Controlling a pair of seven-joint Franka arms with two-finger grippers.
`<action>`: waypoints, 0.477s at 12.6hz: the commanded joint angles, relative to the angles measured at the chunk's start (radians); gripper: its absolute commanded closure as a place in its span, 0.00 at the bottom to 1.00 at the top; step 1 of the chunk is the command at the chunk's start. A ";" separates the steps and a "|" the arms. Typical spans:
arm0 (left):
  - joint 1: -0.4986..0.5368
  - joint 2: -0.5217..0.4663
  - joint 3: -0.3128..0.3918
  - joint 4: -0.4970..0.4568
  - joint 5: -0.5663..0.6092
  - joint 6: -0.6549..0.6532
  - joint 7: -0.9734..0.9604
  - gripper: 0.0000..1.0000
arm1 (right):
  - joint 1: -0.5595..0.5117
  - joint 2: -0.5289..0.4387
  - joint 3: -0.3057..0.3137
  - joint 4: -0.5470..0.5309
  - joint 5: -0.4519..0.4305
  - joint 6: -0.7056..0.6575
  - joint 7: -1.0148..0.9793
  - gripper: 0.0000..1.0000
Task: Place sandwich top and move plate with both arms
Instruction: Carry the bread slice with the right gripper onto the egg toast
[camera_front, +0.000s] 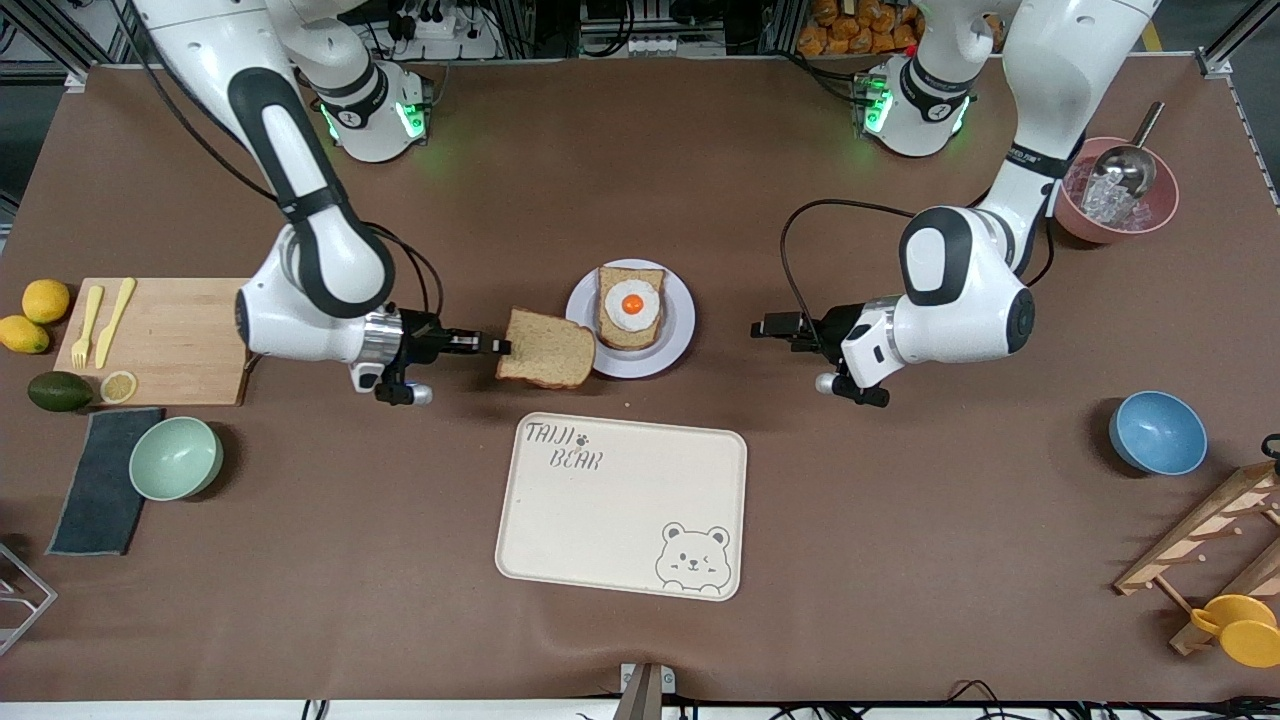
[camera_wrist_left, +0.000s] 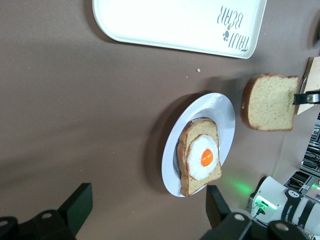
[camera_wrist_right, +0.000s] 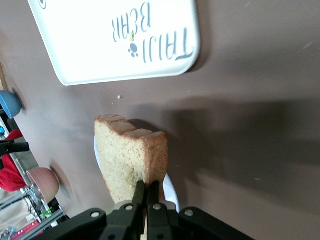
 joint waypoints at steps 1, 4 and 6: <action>0.006 0.021 -0.005 -0.010 -0.049 0.013 0.035 0.00 | 0.115 -0.038 -0.012 -0.054 0.059 0.102 0.057 1.00; 0.006 0.029 -0.005 -0.008 -0.112 0.013 0.036 0.00 | 0.187 -0.077 -0.012 -0.118 0.108 0.130 0.057 1.00; 0.005 0.050 -0.005 -0.008 -0.193 0.013 0.094 0.00 | 0.264 -0.093 -0.012 -0.141 0.175 0.182 0.057 1.00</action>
